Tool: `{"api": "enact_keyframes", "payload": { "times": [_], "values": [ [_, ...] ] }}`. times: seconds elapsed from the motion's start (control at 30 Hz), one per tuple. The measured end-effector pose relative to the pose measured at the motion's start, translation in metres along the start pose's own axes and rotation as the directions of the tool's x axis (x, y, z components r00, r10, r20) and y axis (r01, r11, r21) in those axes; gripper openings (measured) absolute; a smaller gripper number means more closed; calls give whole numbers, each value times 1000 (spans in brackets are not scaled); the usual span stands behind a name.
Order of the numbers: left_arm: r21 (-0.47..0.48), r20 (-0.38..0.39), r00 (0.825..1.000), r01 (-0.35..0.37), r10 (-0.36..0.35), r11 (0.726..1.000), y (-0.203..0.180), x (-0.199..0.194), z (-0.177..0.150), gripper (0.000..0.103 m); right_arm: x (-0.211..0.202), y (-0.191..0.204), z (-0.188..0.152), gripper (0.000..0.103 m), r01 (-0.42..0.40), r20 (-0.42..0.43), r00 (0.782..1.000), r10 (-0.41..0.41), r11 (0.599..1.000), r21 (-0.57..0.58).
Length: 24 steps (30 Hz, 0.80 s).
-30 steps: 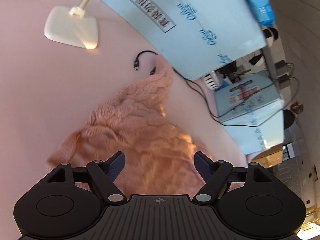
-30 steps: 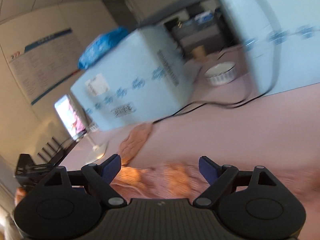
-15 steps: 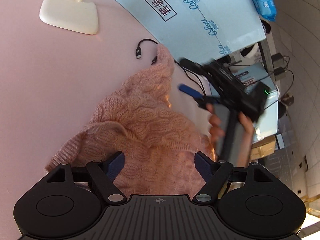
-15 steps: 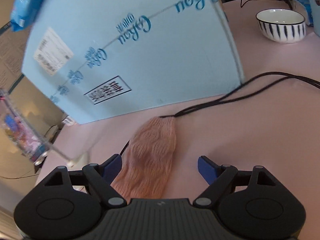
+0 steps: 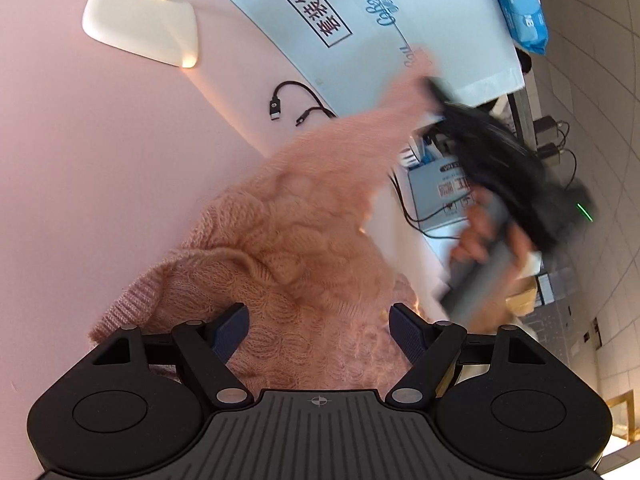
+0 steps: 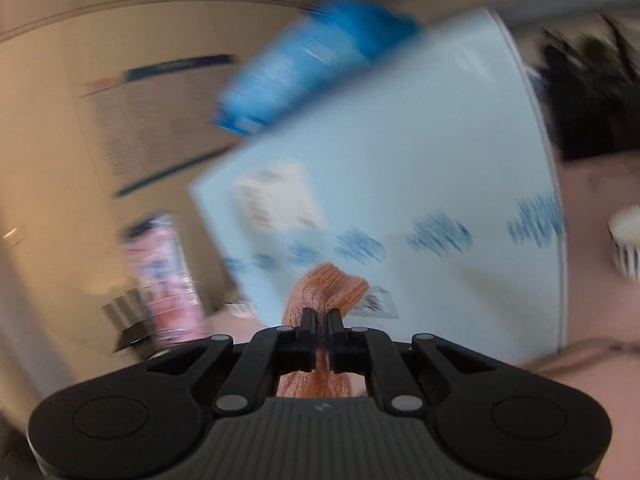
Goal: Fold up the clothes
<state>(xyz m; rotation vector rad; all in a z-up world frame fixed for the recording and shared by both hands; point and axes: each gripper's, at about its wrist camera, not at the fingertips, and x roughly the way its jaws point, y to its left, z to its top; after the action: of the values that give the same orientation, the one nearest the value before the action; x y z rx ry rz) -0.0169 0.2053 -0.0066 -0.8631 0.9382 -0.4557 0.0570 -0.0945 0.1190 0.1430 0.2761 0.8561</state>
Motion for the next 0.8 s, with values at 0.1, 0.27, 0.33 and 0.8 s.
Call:
{"api": "enact_keyframes", "payload": {
  "times": [0.1,0.27,0.33,0.8],
  "values": [
    [-43,71,997,-26,29,999,1,-13,-5,79,-57,35,-10,14,-129,-39,992,123,972,-194],
    [-45,198,978,-51,59,998,0,-48,-14,79,-126,60,-64,66,-362,-339,899,278,907,-216],
    [-47,209,974,-78,86,996,-1,-55,-16,80,-142,56,-84,67,-442,-429,827,364,892,-95],
    [201,-4,1000,25,-25,979,-92,17,-31,86,-227,27,-87,83,-124,-91,986,138,981,148]
  ]
}}
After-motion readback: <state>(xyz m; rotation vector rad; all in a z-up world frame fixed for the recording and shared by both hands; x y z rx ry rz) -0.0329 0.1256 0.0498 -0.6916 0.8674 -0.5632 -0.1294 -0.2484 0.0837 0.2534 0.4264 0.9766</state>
